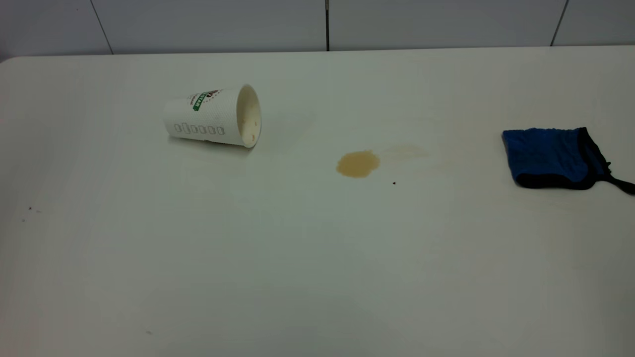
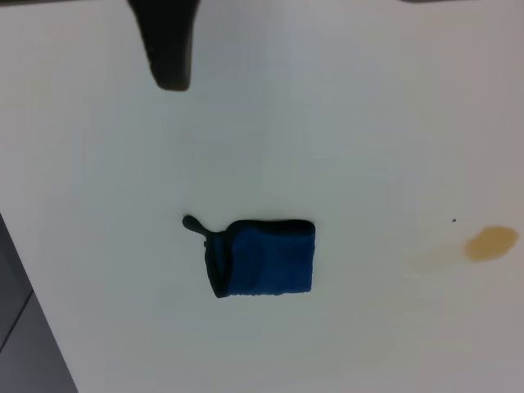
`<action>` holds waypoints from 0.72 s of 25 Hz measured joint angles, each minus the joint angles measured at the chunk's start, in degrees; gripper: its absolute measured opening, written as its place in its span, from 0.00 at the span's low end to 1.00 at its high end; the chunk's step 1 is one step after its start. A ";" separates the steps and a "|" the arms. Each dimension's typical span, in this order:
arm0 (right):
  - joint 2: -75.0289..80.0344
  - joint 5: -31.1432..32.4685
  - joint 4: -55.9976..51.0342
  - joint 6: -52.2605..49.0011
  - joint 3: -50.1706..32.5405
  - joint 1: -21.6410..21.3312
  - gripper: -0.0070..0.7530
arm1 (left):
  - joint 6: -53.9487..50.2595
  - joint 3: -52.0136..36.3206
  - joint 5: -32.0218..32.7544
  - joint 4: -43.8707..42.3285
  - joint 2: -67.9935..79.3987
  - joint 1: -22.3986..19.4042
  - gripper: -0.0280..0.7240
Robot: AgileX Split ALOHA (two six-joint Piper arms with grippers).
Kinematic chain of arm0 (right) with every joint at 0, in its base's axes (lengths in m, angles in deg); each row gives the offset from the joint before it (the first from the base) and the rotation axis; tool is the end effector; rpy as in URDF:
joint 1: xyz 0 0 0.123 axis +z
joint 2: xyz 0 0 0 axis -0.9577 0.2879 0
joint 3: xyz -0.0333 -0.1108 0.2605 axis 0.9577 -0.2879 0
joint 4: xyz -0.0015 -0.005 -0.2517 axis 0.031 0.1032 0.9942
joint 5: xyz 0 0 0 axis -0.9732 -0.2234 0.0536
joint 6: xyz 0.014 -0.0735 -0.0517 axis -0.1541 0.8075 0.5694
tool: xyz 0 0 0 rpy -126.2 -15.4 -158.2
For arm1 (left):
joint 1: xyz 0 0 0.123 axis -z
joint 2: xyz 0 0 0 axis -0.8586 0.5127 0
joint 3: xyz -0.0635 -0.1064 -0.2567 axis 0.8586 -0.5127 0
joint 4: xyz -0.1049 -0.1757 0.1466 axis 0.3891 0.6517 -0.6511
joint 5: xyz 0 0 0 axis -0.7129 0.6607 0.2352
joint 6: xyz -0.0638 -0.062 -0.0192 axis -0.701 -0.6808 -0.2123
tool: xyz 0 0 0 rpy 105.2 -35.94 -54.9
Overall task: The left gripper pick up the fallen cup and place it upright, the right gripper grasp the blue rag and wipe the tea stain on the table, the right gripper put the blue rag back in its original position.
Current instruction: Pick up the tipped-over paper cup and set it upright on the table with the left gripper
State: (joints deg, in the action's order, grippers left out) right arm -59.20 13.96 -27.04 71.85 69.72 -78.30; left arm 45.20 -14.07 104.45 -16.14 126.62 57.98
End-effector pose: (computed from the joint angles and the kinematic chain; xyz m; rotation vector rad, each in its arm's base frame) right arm -0.0064 -0.0034 0.2641 0.1521 2.1079 -0.0793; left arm 0.1762 0.0013 0.3209 0.0890 2.4602 0.0142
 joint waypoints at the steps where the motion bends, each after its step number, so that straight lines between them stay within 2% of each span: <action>1: 0.00 0.00 0.00 0.00 0.00 0.00 0.71 | 0.00 0.13 -1.68 0.06 1.31 0.00 0.60; 4: 0.00 0.00 0.00 0.00 0.00 0.00 0.71 | 0.12 0.13 -6.12 0.34 4.35 0.81 0.58; 6: 0.00 0.00 0.00 0.00 0.00 0.00 0.71 | 0.12 0.13 -8.98 0.34 5.55 2.82 0.57; 13: 0.00 0.00 0.00 0.00 0.00 0.00 0.71 | -4.82 0.24 -19.74 -2.51 12.86 13.63 0.52; 18: 0.00 0.00 0.00 0.00 0.00 0.00 0.71 | -14.90 4.15 -21.24 -10.35 26.99 20.32 0.50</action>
State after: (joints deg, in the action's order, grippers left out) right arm -59.20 13.96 -27.04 71.85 69.72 -78.30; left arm 30.30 -9.92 83.21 -26.49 153.61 78.30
